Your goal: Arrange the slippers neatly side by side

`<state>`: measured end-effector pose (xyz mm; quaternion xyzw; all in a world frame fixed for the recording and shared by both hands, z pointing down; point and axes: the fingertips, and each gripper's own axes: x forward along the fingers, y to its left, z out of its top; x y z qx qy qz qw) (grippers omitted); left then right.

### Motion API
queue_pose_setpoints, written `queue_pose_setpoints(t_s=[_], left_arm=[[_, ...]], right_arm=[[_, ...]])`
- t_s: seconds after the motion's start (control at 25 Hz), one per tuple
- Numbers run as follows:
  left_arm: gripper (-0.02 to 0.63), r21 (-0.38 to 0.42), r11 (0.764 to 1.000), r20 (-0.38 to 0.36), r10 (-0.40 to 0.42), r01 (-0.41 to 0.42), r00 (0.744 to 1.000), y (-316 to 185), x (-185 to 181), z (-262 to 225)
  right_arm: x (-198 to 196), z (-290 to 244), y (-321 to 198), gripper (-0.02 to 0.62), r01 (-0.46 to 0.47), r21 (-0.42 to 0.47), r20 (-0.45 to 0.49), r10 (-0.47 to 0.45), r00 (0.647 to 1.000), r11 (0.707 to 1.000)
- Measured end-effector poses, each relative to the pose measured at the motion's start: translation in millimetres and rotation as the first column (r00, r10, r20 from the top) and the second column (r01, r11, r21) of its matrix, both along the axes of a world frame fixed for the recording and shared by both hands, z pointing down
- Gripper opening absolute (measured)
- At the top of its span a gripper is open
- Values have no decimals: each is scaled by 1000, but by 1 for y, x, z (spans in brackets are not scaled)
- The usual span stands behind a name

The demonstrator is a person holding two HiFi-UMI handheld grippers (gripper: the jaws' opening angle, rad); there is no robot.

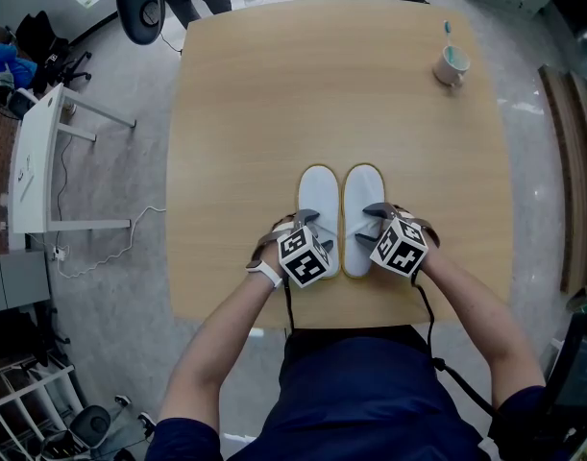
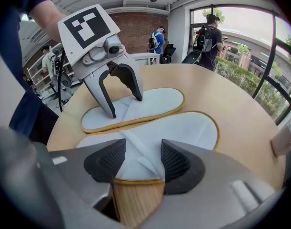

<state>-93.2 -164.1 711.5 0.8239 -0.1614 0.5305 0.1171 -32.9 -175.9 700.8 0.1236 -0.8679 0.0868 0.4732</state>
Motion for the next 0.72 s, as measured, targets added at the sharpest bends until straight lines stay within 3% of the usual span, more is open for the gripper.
queue_pose_setpoints(t_s=[0.2,0.28,0.36,0.48,0.64,0.72], left_arm=[[293,25,998,-24,-48,49,999,-1,0,-11],[293,40,993,-91,-108,112,990,-1,2,-31],[290,60,979,-189,-182,196,965,0,1,-58],[216,87,928,-357,-311,363,881,-1,-7,-106],[91,69,807,-526,-470,586,709,-3,-27,-160],[8,57,757,-570,-510,651,644,0,-32,-176]], right_arm=[[-2,-14,-2,232,-23,29,43,22,999,999],[-5,-35,-5,227,-80,40,119,75,990,996],[-7,-56,-5,216,-161,20,213,153,965,987],[-4,-87,-6,187,-298,-58,348,299,889,953],[9,-120,-10,95,-456,-181,478,484,733,871],[13,-135,-8,52,-503,-226,522,540,660,834]])
